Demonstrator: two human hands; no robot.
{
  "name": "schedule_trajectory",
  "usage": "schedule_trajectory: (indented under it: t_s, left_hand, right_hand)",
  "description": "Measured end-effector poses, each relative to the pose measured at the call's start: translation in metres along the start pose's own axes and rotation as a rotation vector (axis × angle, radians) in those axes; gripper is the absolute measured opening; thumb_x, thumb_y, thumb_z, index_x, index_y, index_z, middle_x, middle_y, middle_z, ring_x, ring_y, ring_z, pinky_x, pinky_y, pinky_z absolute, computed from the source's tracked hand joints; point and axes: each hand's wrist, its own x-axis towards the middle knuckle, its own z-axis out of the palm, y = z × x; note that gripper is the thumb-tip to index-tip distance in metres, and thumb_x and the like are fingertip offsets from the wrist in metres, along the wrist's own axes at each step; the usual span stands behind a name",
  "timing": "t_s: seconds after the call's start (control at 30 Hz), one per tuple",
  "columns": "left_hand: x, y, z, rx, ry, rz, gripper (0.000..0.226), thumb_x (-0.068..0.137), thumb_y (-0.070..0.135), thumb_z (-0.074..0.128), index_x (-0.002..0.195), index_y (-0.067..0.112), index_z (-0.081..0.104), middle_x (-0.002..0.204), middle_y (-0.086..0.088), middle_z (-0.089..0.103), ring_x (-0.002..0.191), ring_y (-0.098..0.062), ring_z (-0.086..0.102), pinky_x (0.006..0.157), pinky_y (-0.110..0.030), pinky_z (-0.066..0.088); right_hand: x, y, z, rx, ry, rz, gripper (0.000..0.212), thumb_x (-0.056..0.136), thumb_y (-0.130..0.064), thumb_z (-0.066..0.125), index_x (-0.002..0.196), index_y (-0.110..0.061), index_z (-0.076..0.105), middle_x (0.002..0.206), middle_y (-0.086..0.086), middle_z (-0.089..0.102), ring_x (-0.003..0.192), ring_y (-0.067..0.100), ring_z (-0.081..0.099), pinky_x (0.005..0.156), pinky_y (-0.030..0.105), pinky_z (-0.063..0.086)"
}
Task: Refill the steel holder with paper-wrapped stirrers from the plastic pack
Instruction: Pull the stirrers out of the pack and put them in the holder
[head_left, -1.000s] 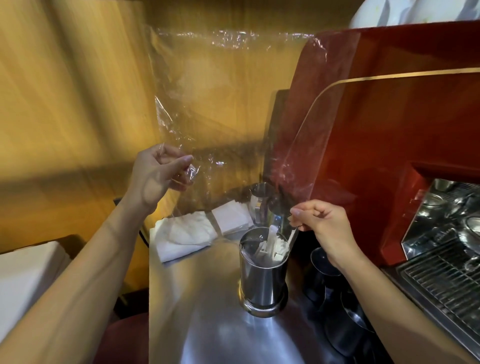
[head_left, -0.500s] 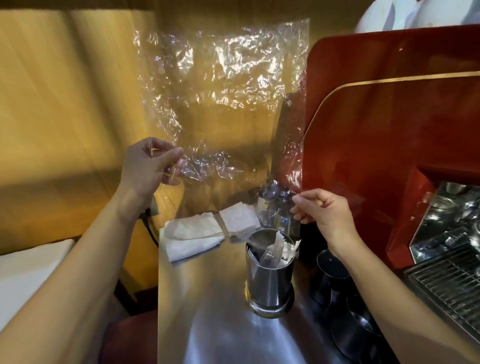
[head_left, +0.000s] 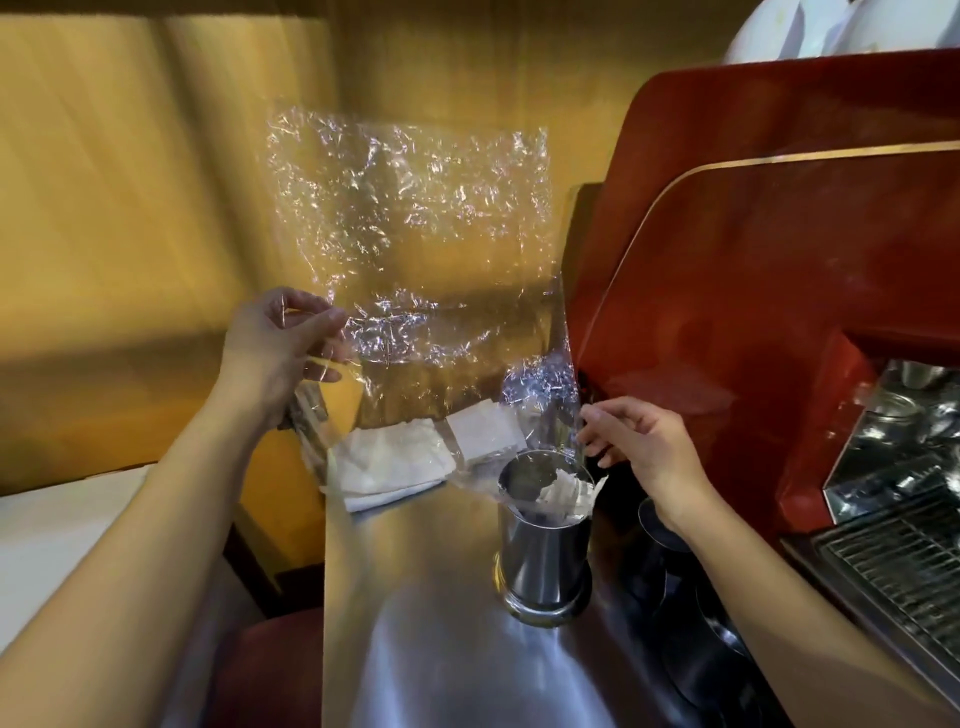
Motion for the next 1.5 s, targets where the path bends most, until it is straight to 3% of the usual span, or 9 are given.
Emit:
schedule_trajectory:
  t_s: [0.07, 0.17, 0.43, 0.57, 0.77, 0.93, 1.2, 1.37, 1.5]
  left_hand:
    - [-0.004, -0.002, -0.002, -0.011, -0.023, -0.007, 0.018, 0.082, 0.008, 0.066, 0.073, 0.018, 0.054, 0.051, 0.007, 0.068, 0.040, -0.008, 0.060, 0.036, -0.016, 0.045]
    - [-0.007, -0.004, -0.007, -0.010, -0.038, -0.005, 0.017, 0.081, 0.011, 0.067, 0.074, 0.020, 0.055, 0.056, 0.004, 0.070, 0.042, -0.010, 0.062, 0.037, -0.017, 0.045]
    - [-0.010, 0.007, -0.016, -0.051, 0.062, 0.078, 0.015, 0.082, 0.008, 0.067, 0.077, 0.020, 0.058, 0.058, 0.011, 0.071, 0.051, -0.004, 0.065, 0.043, -0.017, 0.049]
    - [-0.014, 0.007, -0.012, -0.078, 0.065, 0.098, 0.017, 0.082, 0.006, 0.065, 0.077, 0.020, 0.056, 0.058, 0.009, 0.070, 0.054, -0.006, 0.066, 0.046, -0.020, 0.052]
    - [-0.015, 0.004, -0.013, -0.105, 0.030, 0.107, 0.017, 0.082, 0.007, 0.066, 0.077, 0.022, 0.058, 0.063, 0.007, 0.072, 0.057, -0.009, 0.067, 0.049, -0.023, 0.055]
    - [-0.013, 0.007, -0.016, -0.131, 0.016, 0.108, 0.013, 0.081, 0.010, 0.067, 0.077, 0.020, 0.059, 0.059, 0.005, 0.072, 0.046, -0.008, 0.063, 0.044, -0.021, 0.052]
    - [-0.017, 0.010, -0.026, -0.137, 0.082, 0.071, 0.019, 0.079, 0.011, 0.069, 0.069, 0.024, 0.059, 0.057, 0.004, 0.069, 0.044, -0.011, 0.062, 0.038, -0.018, 0.045]
    - [-0.025, 0.010, -0.037, -0.105, 0.102, 0.080, 0.019, 0.080, 0.008, 0.068, 0.071, 0.020, 0.057, 0.049, 0.009, 0.064, 0.041, -0.006, 0.059, 0.037, -0.018, 0.046]
    - [-0.039, 0.003, -0.046, -0.103, 0.085, 0.051, 0.015, 0.081, 0.006, 0.066, 0.075, 0.017, 0.057, 0.048, 0.007, 0.064, 0.042, -0.006, 0.059, 0.039, -0.018, 0.048]
  right_hand:
    - [0.001, -0.002, 0.002, -0.045, -0.018, 0.011, 0.004, 0.078, -0.024, 0.067, 0.075, -0.022, 0.070, 0.063, -0.004, 0.070, 0.061, 0.007, 0.062, 0.053, 0.018, 0.047]
    - [0.005, -0.010, 0.006, -0.041, -0.082, 0.027, 0.012, 0.079, -0.017, 0.068, 0.088, -0.010, 0.067, 0.064, -0.004, 0.071, 0.058, 0.004, 0.061, 0.053, 0.015, 0.047]
    - [0.020, -0.039, 0.018, -0.079, -0.087, -0.124, 0.005, 0.079, -0.001, 0.065, 0.084, 0.000, 0.066, 0.065, 0.010, 0.068, 0.052, 0.010, 0.061, 0.051, 0.017, 0.049]
    - [0.025, -0.039, 0.020, -0.075, -0.022, -0.152, 0.005, 0.080, 0.002, 0.063, 0.078, -0.003, 0.065, 0.055, -0.001, 0.068, 0.048, 0.007, 0.058, 0.047, 0.014, 0.046]
    - [0.022, -0.037, 0.019, -0.073, 0.021, -0.145, 0.008, 0.080, 0.000, 0.064, 0.076, -0.007, 0.066, 0.055, -0.003, 0.068, 0.050, 0.006, 0.056, 0.048, 0.017, 0.044]
    - [0.020, -0.043, 0.019, -0.066, 0.040, -0.159, 0.005, 0.079, -0.001, 0.064, 0.077, -0.006, 0.066, 0.066, 0.009, 0.066, 0.050, 0.007, 0.056, 0.048, 0.020, 0.044]
    - [0.016, -0.049, 0.027, -0.043, 0.025, -0.202, 0.011, 0.078, -0.001, 0.066, 0.074, -0.011, 0.067, 0.057, 0.002, 0.067, 0.056, 0.019, 0.055, 0.049, 0.021, 0.044]
    - [0.010, -0.053, 0.034, -0.040, -0.039, -0.188, 0.003, 0.077, -0.003, 0.066, 0.080, -0.003, 0.066, 0.063, 0.009, 0.067, 0.052, 0.017, 0.057, 0.052, 0.029, 0.046]
    - [0.003, -0.055, 0.042, -0.021, -0.115, -0.162, 0.012, 0.079, -0.011, 0.066, 0.086, -0.001, 0.065, 0.066, 0.010, 0.066, 0.050, 0.015, 0.056, 0.046, 0.021, 0.046]
